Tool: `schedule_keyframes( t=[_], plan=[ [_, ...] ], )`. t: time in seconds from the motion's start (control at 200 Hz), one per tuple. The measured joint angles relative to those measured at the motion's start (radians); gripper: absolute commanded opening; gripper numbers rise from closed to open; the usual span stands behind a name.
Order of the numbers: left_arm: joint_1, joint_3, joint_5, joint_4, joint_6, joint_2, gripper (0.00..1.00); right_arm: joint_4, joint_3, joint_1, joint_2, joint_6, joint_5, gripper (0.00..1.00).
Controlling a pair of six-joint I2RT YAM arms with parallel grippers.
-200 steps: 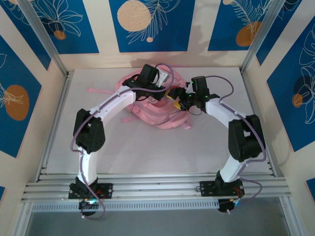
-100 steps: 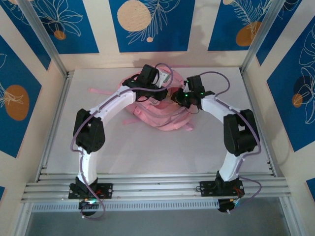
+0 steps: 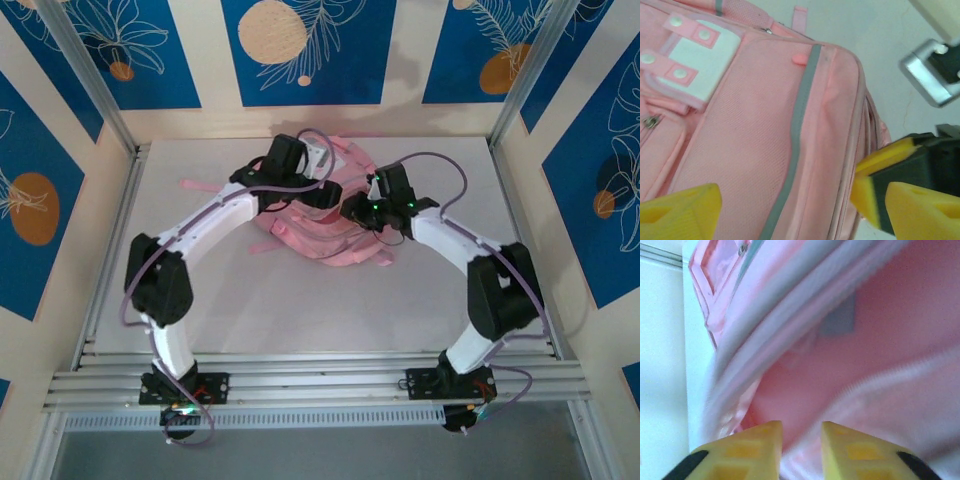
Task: Pack the student bag
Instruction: Close the student bag at the top-center of the table, then zip the student bag at the top-center of the table.
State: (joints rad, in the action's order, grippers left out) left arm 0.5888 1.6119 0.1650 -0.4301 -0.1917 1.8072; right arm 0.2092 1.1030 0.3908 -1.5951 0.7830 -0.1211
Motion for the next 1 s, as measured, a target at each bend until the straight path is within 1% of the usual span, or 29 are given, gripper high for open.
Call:
schedule_keyframes(
  t=[0.06, 0.175, 0.28, 0.37, 0.535, 0.7, 0.82, 1.0],
  plan=[
    [-0.018, -0.082, 0.002, 0.034, -0.01, -0.063, 0.89, 0.025, -0.035, 0.001, 0.064, -0.007, 0.019, 0.41],
    [-0.064, -0.237, 0.021, 0.107, -0.019, -0.147, 0.88, 0.071, -0.09, 0.002, 0.162, -0.03, 0.056, 0.49],
    [-0.088, -0.335, 0.056, 0.163, -0.016, -0.162, 0.88, 0.104, -0.132, 0.002, 0.212, -0.039, 0.083, 0.56],
    [-0.089, -0.39, 0.085, 0.186, -0.012, -0.159, 0.88, 0.126, -0.167, 0.002, 0.233, -0.039, 0.096, 0.6],
    [-0.091, -0.403, 0.119, 0.243, -0.008, -0.127, 0.88, 0.145, -0.208, 0.003, 0.251, -0.031, 0.104, 0.67],
    [-0.1, -0.398, 0.154, 0.271, -0.008, -0.062, 0.88, 0.146, -0.217, 0.003, 0.281, -0.027, 0.114, 0.69],
    [-0.101, -0.389, 0.175, 0.27, -0.009, -0.024, 0.82, 0.144, -0.217, 0.004, 0.298, -0.027, 0.119, 0.69],
    [-0.102, -0.39, 0.224, 0.275, -0.042, -0.023, 0.72, 0.144, -0.218, 0.008, 0.314, -0.027, 0.124, 0.7]
  ],
)
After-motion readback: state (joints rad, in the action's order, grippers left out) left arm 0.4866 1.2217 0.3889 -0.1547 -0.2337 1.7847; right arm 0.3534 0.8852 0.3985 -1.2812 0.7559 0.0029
